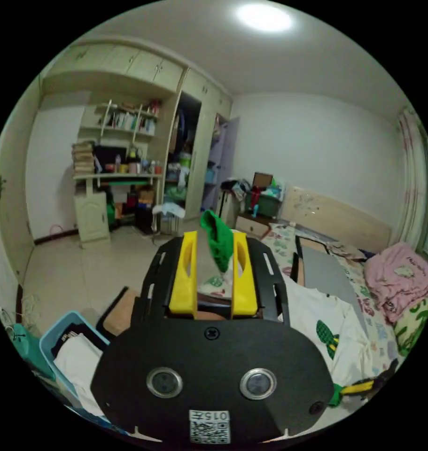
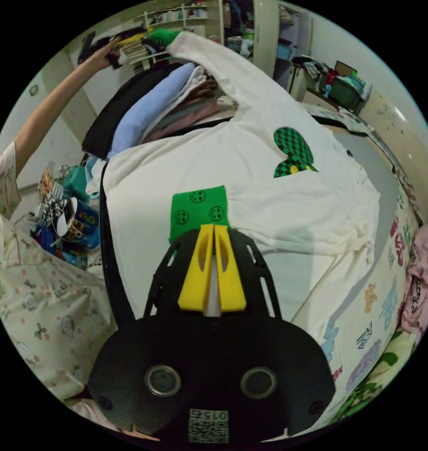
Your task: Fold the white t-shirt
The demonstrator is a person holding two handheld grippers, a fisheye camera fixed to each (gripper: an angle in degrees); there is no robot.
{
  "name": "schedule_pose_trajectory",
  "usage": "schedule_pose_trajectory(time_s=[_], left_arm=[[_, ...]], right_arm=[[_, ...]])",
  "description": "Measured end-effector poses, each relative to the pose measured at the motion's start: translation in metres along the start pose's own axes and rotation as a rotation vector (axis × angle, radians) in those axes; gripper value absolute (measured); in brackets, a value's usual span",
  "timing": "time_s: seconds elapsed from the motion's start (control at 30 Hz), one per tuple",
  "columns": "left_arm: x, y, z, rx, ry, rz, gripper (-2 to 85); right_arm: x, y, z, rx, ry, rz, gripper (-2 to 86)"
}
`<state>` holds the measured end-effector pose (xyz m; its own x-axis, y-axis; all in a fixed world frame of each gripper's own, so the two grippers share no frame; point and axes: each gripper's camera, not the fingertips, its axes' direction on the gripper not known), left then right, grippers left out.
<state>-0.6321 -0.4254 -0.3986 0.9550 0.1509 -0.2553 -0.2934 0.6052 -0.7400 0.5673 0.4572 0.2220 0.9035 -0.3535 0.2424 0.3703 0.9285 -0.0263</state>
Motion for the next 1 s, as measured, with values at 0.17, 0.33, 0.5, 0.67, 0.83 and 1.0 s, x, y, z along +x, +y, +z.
schedule_pose_trajectory(time_s=[0.17, 0.33, 0.5, 0.67, 0.83, 1.0], left_arm=[[-0.032, 0.071, -0.047, 0.001, 0.264, 0.046, 11.8], [-0.016, 0.188, -0.121, -0.051, 0.540, 0.168, 11.1], [-0.002, 0.314, -0.171, -0.186, 0.693, 0.136, 10.5], [-0.023, 0.410, -0.189, -0.363, 0.553, -0.073, 13.4], [-0.019, 0.439, -0.170, -0.388, 0.567, -0.145, 12.3], [0.001, 0.443, -0.148, -0.426, 0.620, -0.140, 6.8]], right_arm=[[0.048, -0.002, -0.091, 0.140, -0.106, 0.072, 0.6], [-0.036, -0.024, -0.117, 0.173, -0.068, -0.111, 11.8], [-0.093, -0.083, -0.066, -0.005, 0.046, -0.237, 12.9], [-0.070, -0.122, -0.073, -0.012, -0.020, -0.146, 7.5], [-0.014, -0.166, -0.128, 0.057, -0.174, -0.013, 0.7], [0.127, -0.155, -0.309, 0.301, 0.051, 0.334, 0.3]])
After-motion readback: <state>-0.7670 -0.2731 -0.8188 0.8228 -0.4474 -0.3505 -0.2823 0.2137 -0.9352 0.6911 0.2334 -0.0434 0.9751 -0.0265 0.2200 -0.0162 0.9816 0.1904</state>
